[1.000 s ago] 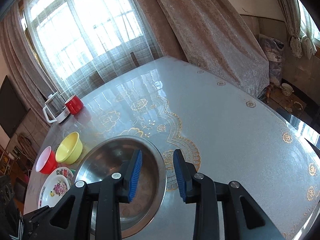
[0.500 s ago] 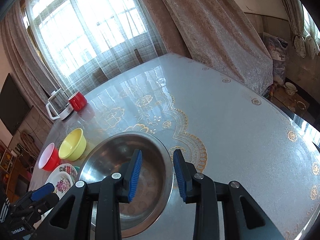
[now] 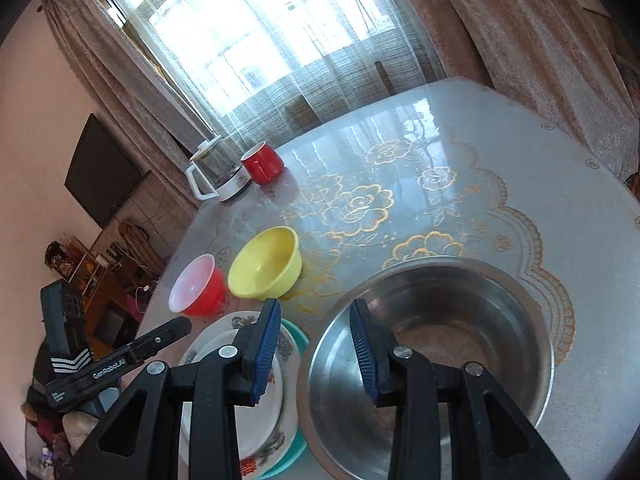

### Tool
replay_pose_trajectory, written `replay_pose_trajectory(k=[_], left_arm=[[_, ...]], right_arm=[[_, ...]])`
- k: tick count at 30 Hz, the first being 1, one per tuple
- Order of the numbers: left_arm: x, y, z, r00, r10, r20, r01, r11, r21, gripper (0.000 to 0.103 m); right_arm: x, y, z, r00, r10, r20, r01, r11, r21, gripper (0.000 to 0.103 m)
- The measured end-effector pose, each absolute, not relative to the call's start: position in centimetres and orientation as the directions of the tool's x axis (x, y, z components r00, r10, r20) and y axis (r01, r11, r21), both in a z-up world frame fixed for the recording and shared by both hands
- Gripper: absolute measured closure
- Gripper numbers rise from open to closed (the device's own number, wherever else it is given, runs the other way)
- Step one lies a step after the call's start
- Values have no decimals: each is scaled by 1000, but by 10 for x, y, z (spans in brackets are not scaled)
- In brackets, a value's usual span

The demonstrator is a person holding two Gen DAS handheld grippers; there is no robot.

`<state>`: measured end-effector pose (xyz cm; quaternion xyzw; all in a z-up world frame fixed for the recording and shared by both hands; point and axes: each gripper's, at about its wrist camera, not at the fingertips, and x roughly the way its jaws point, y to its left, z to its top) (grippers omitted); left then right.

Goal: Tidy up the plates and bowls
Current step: 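Slide the steel bowl with the right gripper toward the plate stack and release, then grasp the rim of the yellow bowl with the right gripper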

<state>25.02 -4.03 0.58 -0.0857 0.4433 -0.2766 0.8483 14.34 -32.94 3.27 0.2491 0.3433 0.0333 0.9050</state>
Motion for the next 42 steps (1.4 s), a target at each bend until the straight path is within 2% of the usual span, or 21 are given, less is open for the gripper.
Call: replay_pose_trajectory(k=[2, 6, 25, 31, 39, 42], left_arm=[[259, -36, 2, 440, -556, -705, 374, 827, -419, 69], [273, -38, 4, 438, -578, -688, 381, 813, -440, 77], [338, -65, -16, 407, -555, -726, 319, 831, -456, 77], [340, -68, -17, 412, -543, -732, 319, 838, -443, 78], [350, -59, -15, 408, -559, -721, 278, 829, -486, 77], [351, -61, -15, 404, -545, -735, 282, 838, -466, 77]], right_arm=[[159, -318, 31, 745, 275, -607, 84, 865, 495, 67], [192, -302, 21, 707, 313, -635, 92, 849, 520, 78], [286, -293, -21, 622, 309, -719, 208, 821, 532, 80], [293, -291, -31, 604, 278, -747, 231, 836, 498, 88], [293, -297, -36, 587, 286, -757, 245, 829, 502, 86], [294, -296, -36, 588, 279, -760, 242, 835, 494, 88]])
